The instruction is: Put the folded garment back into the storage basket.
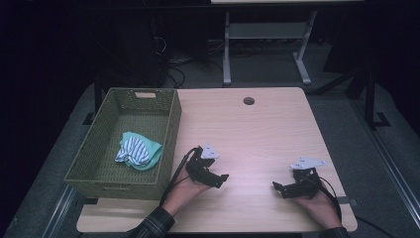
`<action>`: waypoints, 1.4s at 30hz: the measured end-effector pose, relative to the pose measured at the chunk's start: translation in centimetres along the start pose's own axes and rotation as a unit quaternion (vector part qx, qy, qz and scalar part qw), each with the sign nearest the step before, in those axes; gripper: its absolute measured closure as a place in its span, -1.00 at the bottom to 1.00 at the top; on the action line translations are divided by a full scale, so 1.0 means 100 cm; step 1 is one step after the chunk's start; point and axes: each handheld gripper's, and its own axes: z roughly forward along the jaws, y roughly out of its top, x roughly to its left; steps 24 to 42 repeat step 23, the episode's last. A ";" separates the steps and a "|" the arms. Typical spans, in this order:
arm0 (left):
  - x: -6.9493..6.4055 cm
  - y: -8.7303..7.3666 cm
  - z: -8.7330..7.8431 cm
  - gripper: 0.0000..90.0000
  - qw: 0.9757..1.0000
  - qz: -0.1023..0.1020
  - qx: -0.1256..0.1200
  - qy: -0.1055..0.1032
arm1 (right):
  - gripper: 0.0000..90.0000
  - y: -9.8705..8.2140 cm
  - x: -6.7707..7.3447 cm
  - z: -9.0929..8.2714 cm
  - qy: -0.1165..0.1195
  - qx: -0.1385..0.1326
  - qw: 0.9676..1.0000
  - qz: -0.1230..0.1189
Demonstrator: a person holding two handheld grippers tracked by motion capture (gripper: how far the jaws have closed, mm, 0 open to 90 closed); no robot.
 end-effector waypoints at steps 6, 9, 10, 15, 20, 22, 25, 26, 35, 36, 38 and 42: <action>-0.002 -0.007 0.011 -0.71 1.000 0.001 0.015 0.003 | -0.97 0.000 0.000 0.000 0.000 0.000 1.000 0.000; -0.004 -0.012 0.016 -0.72 1.000 0.001 0.019 0.003 | -0.97 0.000 0.000 0.000 0.000 0.000 1.000 0.000; -0.005 -0.012 0.016 -0.72 1.000 0.008 0.019 0.006 | -0.97 0.000 0.000 0.000 0.000 0.000 1.000 0.000; -0.007 -0.015 0.017 -0.73 1.000 0.016 0.009 0.012 | -0.97 0.000 0.000 0.000 0.001 0.000 1.000 -0.001; -0.007 -0.018 0.017 -0.73 1.000 0.018 -0.004 0.010 | -0.97 0.000 0.000 0.000 0.001 0.000 1.000 -0.001; -0.006 -0.020 0.017 -0.73 1.000 0.019 -0.012 0.008 | -0.97 0.000 0.000 0.000 0.001 0.000 1.000 -0.001; -0.006 -0.021 0.017 -0.73 1.000 0.020 -0.017 0.007 | -0.97 0.000 0.000 0.000 0.001 0.000 1.000 -0.001; -0.006 -0.021 0.017 -0.73 1.000 0.020 -0.017 0.007 | -0.97 0.000 0.000 0.000 0.001 0.000 1.000 -0.001; -0.006 -0.021 0.017 -0.73 1.000 0.020 -0.017 0.007 | -0.97 0.000 0.000 0.000 0.001 0.000 1.000 -0.001; -0.006 -0.021 0.017 -0.73 1.000 0.020 -0.017 0.007 | -0.97 0.000 0.000 0.000 0.001 0.000 1.000 -0.001; -0.006 -0.021 0.017 -0.73 1.000 0.020 -0.017 0.007 | -0.97 0.000 0.000 0.000 0.001 0.000 1.000 -0.001; -0.006 -0.021 0.017 -0.73 1.000 0.020 -0.017 0.007 | -0.97 0.000 0.000 0.000 0.001 0.000 1.000 -0.001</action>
